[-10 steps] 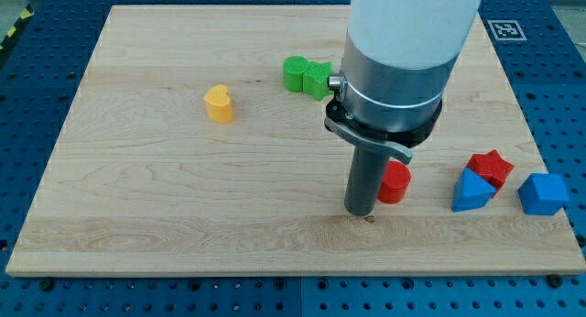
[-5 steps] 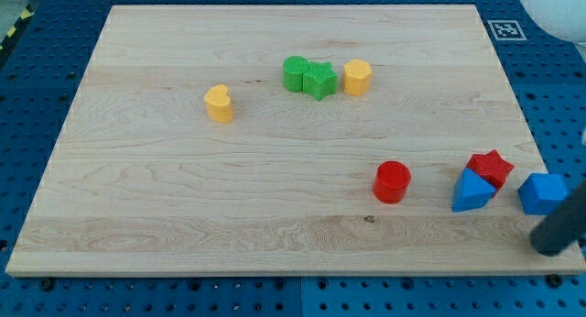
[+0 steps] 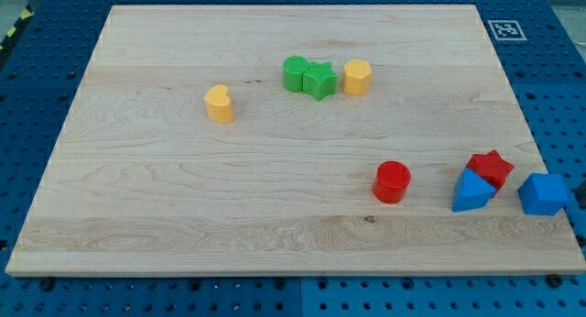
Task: Slide the blue cube and blue triangle closer to red circle
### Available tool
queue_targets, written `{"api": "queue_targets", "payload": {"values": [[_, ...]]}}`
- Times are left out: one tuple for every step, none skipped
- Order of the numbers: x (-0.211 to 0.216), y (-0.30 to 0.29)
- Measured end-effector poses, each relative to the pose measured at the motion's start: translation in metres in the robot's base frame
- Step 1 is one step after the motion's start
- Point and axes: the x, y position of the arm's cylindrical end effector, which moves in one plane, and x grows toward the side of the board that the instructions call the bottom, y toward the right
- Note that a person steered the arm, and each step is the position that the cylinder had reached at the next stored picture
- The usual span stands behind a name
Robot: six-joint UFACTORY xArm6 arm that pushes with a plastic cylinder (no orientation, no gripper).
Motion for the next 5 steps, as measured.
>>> {"api": "queue_targets", "payload": {"values": [[0.000,-0.023],[0.000,-0.043],[-0.003,-0.064],[-0.014,-0.083],[-0.026,-0.100]]}}
